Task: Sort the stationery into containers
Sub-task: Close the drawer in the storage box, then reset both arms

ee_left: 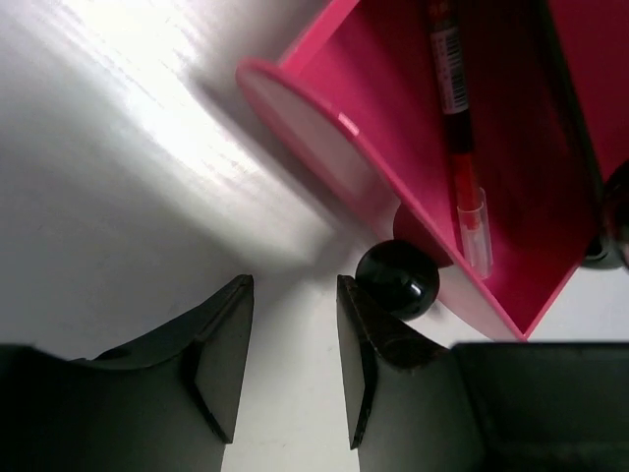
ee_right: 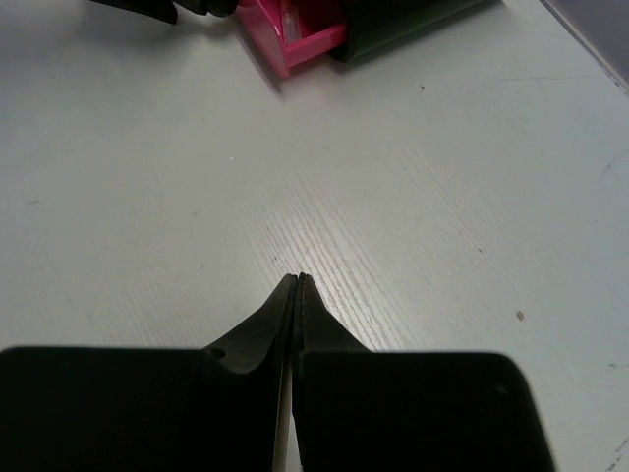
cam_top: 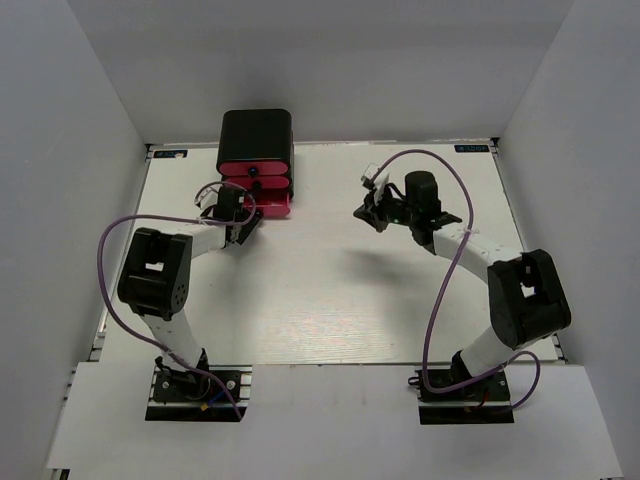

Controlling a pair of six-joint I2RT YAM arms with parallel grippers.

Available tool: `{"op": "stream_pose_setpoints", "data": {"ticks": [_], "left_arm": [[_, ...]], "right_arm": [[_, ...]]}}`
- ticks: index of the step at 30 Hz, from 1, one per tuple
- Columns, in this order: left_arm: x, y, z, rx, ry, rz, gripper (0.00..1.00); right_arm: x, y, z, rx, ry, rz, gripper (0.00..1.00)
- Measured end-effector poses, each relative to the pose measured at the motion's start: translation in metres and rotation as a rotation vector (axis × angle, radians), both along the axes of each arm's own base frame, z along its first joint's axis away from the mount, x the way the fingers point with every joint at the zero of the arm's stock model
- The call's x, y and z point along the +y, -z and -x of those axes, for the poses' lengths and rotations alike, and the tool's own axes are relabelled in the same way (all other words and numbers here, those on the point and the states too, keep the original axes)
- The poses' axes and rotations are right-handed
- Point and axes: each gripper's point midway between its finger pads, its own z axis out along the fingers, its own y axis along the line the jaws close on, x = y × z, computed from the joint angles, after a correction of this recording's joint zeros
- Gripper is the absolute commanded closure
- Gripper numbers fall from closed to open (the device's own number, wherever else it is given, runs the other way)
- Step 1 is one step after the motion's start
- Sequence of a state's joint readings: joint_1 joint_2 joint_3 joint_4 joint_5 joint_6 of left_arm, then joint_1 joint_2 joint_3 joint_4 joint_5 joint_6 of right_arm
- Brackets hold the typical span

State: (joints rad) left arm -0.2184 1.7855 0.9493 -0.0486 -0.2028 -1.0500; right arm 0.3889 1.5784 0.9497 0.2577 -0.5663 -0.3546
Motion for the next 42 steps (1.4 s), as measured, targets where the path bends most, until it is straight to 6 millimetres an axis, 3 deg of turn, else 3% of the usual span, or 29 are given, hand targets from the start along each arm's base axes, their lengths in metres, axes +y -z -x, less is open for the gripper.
{"op": "stream_pose_setpoints", "data": {"ticks": [2, 7, 12, 26, 34, 36, 42], "left_arm": [[-0.001, -0.001, -0.007, -0.004, -0.011, 0.004, 0.5], [-0.002, -0.003, -0.019, -0.015, -0.035, 0.013, 0.39], [-0.004, -0.005, -0.03, -0.025, -0.046, 0.022, 0.37], [-0.007, -0.009, -0.043, -0.033, -0.089, 0.058, 0.28], [-0.008, -0.01, -0.046, -0.034, -0.096, 0.065, 0.28], [-0.008, -0.009, -0.046, -0.034, -0.097, 0.066, 0.35], [-0.006, -0.005, -0.035, -0.05, -0.105, 0.081, 0.38]], "right_arm": [[-0.003, -0.001, -0.002, 0.002, 0.007, -0.003, 1.0], [-0.006, -0.002, -0.003, 0.001, 0.014, -0.007, 1.0], [-0.008, -0.003, -0.002, 0.0, 0.013, -0.011, 1.0], [-0.015, 0.0, -0.004, 0.003, 0.029, -0.008, 1.0], [-0.016, 0.0, -0.005, 0.0, 0.029, -0.005, 1.0], [-0.016, 0.0, -0.005, -0.001, 0.028, -0.005, 1.0], [-0.016, 0.0, -0.004, -0.01, 0.019, 0.004, 0.99]]}}
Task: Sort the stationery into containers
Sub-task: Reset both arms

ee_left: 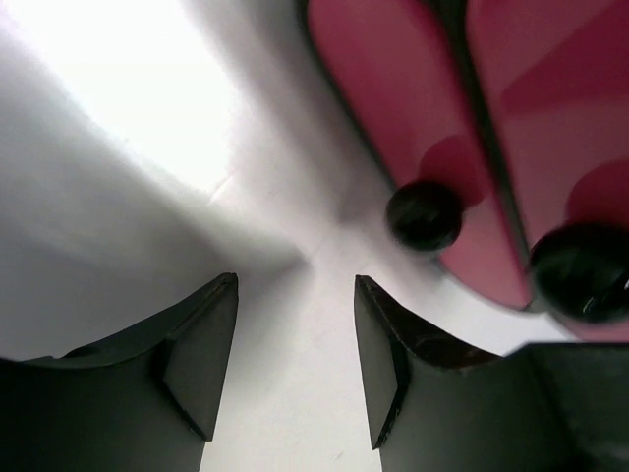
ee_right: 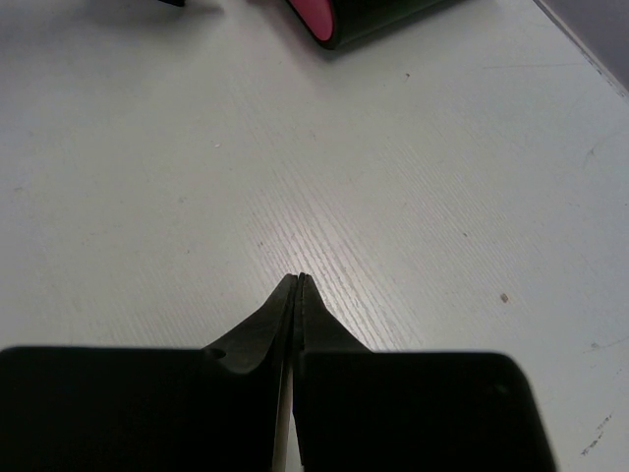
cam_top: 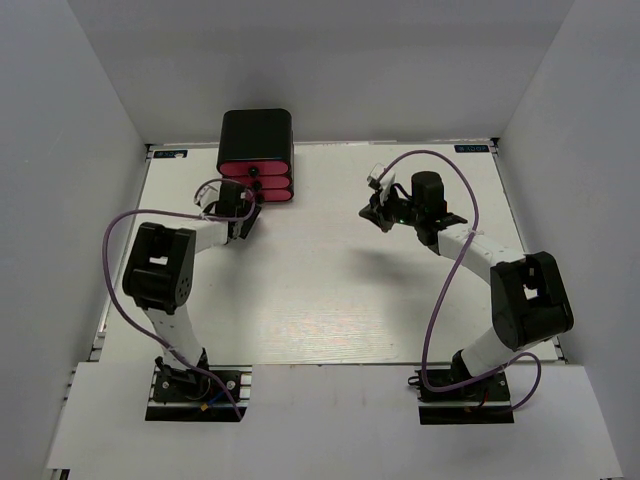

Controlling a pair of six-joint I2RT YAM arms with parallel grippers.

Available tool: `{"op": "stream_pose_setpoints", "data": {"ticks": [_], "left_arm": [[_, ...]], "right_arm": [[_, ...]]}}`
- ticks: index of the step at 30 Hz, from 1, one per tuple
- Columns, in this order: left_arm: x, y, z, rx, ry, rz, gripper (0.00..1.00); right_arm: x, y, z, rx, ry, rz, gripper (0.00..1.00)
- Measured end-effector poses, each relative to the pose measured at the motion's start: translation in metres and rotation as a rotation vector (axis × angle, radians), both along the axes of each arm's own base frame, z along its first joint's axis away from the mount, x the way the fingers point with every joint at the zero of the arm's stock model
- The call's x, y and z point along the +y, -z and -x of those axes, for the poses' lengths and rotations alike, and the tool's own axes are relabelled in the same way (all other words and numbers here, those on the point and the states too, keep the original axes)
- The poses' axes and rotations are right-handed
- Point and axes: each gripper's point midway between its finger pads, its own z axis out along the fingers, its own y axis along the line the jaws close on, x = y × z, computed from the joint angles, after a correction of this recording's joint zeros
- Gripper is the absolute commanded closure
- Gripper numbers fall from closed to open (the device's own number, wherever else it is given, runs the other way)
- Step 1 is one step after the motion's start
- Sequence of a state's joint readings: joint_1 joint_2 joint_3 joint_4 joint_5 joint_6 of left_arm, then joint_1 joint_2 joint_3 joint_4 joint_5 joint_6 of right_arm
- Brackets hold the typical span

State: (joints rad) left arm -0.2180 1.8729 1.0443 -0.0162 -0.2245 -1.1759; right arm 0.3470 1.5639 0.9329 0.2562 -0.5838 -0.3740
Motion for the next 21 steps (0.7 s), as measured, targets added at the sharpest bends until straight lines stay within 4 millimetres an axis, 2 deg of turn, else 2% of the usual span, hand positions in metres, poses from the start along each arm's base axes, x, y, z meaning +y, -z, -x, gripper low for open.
{"op": "stream_pose_setpoints", "data": {"ticks": [3, 5, 6, 11, 13, 14, 17, 21], "left_arm": [[0.003, 0.001, 0.024, -0.003, 0.006, 0.008, 0.38], [0.004, 0.0, 0.043, 0.0, 0.016, 0.018, 0.34], [0.005, 0.0, 0.052, 0.0, 0.023, 0.02, 0.31], [0.013, -0.006, 0.1, 0.007, 0.084, -0.013, 0.03], [0.018, -0.009, 0.12, 0.007, 0.126, -0.048, 0.0], [0.02, -0.011, 0.128, 0.001, 0.144, -0.061, 0.0], [0.024, -0.029, 0.15, -0.068, 0.217, -0.109, 0.0], [0.023, -0.074, 0.161, -0.273, 0.291, -0.153, 0.0]], "right_arm": [[-0.001, 0.002, 0.001, 0.005, -0.003, 0.005, 0.85], [-0.002, 0.004, 0.002, 0.011, -0.005, 0.01, 0.71], [-0.002, 0.004, 0.003, 0.012, -0.007, 0.012, 0.68], [-0.004, 0.011, 0.009, 0.026, -0.026, 0.027, 0.4], [-0.004, 0.013, 0.013, 0.036, -0.04, 0.033, 0.18], [-0.004, 0.013, 0.016, 0.045, -0.047, 0.034, 0.11], [-0.004, 0.013, 0.022, 0.064, -0.055, 0.036, 0.1], [-0.013, 0.012, 0.022, 0.116, 0.027, 0.038, 0.1]]}}
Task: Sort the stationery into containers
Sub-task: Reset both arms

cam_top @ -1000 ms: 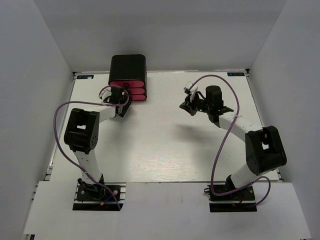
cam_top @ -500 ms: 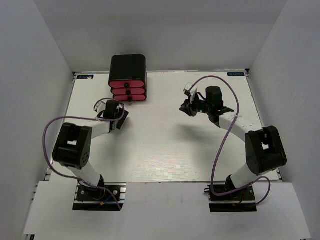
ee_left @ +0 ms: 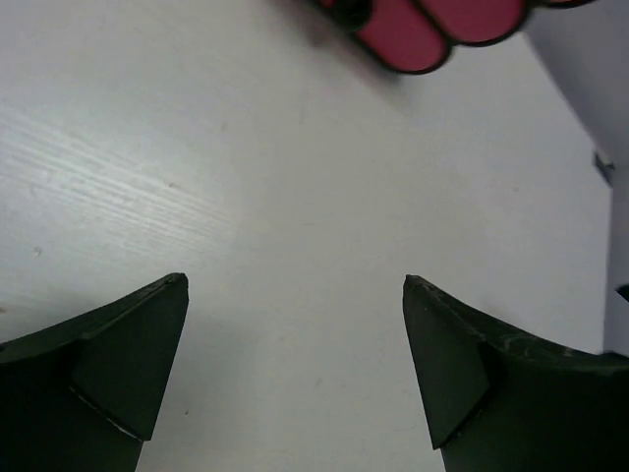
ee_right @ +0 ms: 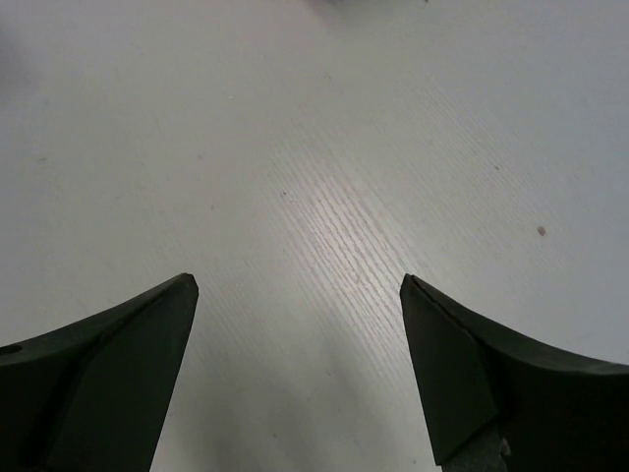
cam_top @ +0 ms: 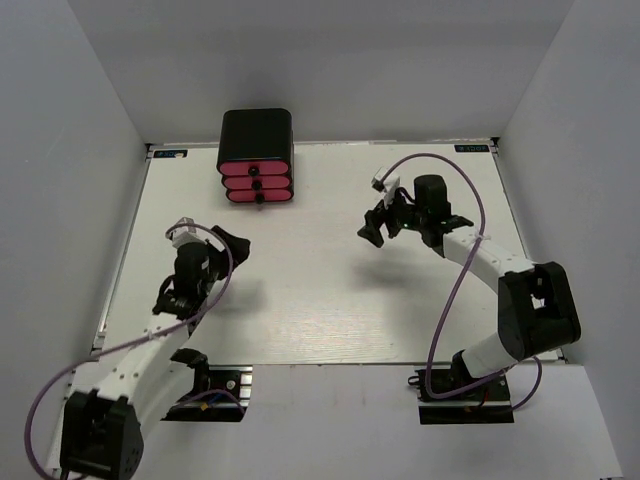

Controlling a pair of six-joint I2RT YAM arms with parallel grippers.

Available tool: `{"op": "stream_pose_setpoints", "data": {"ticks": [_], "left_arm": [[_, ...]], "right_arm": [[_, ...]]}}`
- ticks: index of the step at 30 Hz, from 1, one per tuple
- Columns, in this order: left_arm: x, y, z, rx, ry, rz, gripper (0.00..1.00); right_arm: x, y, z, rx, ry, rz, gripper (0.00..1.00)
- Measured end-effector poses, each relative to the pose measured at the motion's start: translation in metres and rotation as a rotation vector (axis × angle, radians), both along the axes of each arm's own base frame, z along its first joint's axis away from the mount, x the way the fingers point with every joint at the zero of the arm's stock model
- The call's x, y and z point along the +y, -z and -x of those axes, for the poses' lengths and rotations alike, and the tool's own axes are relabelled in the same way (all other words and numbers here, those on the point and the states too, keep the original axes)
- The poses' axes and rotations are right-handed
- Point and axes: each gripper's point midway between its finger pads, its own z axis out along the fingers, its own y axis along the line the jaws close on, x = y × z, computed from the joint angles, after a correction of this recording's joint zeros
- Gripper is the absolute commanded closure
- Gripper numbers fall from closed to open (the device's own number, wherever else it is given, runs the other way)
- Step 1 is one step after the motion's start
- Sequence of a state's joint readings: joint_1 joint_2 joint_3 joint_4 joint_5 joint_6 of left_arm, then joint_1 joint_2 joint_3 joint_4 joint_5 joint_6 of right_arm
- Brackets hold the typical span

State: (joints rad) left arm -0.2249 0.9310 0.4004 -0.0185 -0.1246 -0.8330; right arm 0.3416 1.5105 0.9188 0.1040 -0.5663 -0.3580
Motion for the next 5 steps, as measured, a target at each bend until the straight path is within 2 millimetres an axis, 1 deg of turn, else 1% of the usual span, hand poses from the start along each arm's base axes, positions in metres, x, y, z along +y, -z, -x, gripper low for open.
{"op": "stream_pose_setpoints", "data": {"ticks": [3, 5], "left_arm": [[-0.002, -0.031, 0.009, -0.157, 0.053, -0.007, 0.0], [-0.003, -0.045, 0.014, -0.234, 0.08, -0.019, 0.0]], "right_arm": [[-0.01, -0.002, -0.004, 0.027, 0.095, 0.012, 0.1], [-0.016, -0.004, -0.006, 0.039, 0.147, 0.016, 0.1]]}}
